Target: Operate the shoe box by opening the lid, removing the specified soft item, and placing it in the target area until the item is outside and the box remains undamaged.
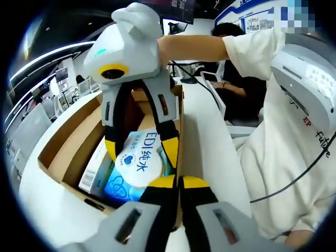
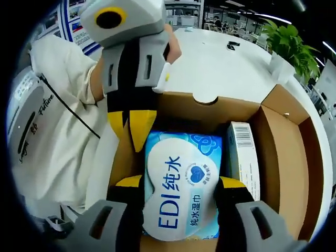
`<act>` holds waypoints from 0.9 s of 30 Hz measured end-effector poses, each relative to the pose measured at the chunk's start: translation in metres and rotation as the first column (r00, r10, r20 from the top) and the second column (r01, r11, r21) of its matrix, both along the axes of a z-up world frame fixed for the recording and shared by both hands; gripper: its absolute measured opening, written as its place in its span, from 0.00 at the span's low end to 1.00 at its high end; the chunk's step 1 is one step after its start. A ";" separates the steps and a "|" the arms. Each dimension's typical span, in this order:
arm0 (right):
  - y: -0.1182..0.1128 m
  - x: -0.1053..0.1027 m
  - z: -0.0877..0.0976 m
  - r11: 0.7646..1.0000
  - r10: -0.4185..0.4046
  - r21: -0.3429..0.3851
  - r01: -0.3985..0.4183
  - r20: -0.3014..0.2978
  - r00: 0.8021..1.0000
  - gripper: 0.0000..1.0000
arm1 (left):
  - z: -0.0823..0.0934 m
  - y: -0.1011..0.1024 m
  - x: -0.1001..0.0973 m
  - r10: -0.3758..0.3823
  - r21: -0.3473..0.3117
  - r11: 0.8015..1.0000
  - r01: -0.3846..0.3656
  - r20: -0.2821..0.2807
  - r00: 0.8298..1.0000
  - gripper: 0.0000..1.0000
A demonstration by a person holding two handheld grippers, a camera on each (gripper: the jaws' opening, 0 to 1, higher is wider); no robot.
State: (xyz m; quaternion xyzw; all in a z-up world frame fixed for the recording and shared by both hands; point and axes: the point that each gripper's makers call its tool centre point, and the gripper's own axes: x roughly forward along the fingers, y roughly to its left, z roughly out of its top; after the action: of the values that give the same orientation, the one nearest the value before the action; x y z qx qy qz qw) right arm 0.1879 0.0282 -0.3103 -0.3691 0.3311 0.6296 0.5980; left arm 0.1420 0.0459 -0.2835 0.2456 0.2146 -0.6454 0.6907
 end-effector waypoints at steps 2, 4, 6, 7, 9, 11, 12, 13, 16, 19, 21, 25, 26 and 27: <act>-0.002 -0.001 0.000 1.000 0.000 0.002 0.000 0.000 1.000 0.55 | 0.000 0.000 0.000 0.001 0.000 1.000 -0.001 0.002 1.000 0.02; -0.003 -0.001 0.000 1.000 -0.001 0.006 0.001 -0.001 1.000 0.55 | 0.000 0.000 0.000 0.001 -0.001 1.000 -0.001 0.002 1.000 0.02; -0.004 -0.002 -0.001 1.000 0.000 0.004 0.000 -0.001 1.000 0.55 | 0.000 0.000 0.000 0.001 0.000 1.000 -0.001 0.000 1.000 0.02; -0.005 -0.002 -0.001 1.000 0.000 0.002 0.000 -0.002 1.000 0.55 | 0.000 0.000 0.000 0.001 -0.001 1.000 -0.001 0.000 1.000 0.02; -0.008 -0.003 -0.001 1.000 0.000 -0.006 0.000 -0.003 1.000 0.55 | 0.000 0.000 0.000 0.002 -0.002 1.000 -0.002 0.001 1.000 0.02; -0.012 -0.003 -0.001 1.000 0.004 -0.020 -0.004 -0.001 1.000 0.55 | 0.000 0.000 0.000 0.001 -0.001 1.000 -0.001 0.001 1.000 0.02; -0.014 -0.004 -0.001 1.000 0.004 -0.025 -0.004 -0.002 1.000 0.55 | 0.000 0.000 0.000 0.001 -0.001 1.000 -0.001 0.000 1.000 0.02; -0.016 -0.004 -0.001 1.000 0.005 -0.031 -0.005 -0.003 1.000 0.55 | 0.000 0.000 0.000 0.000 0.000 1.000 0.000 0.000 1.000 0.02; -0.024 -0.003 -0.001 0.999 0.010 -0.046 -0.011 -0.008 1.000 0.55 | 0.000 0.000 0.000 0.000 -0.002 1.000 0.000 0.000 1.000 0.02; -0.033 -0.004 -0.002 0.998 0.012 -0.062 -0.013 -0.011 1.000 0.55 | 0.000 0.000 0.000 0.000 -0.002 1.000 0.000 0.000 1.000 0.02; -0.036 -0.004 -0.002 0.997 0.012 -0.071 -0.012 -0.012 1.000 0.55 | 0.000 0.000 0.000 0.000 -0.002 1.000 0.000 0.000 1.000 0.02; -0.044 -0.003 -0.002 0.996 0.013 -0.090 -0.014 -0.011 1.000 0.55 | 0.000 0.001 0.000 0.001 -0.003 1.000 -0.001 0.002 1.000 0.02; -0.046 -0.003 -0.002 0.996 0.009 -0.092 -0.010 -0.012 1.000 0.55 | 0.000 0.001 0.000 0.002 -0.004 1.000 -0.002 0.003 1.000 0.02; -0.049 -0.003 -0.002 0.995 0.007 -0.095 -0.008 -0.012 1.000 0.55 | 0.000 0.001 0.000 0.002 -0.004 1.000 -0.002 0.004 1.000 0.02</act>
State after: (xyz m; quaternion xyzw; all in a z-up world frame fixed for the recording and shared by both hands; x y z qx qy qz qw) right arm 0.1845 -0.0209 -0.3125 -0.3946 0.3626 0.6175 0.5757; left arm 0.1423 0.0465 -0.2833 0.2453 0.2121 -0.6447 0.6922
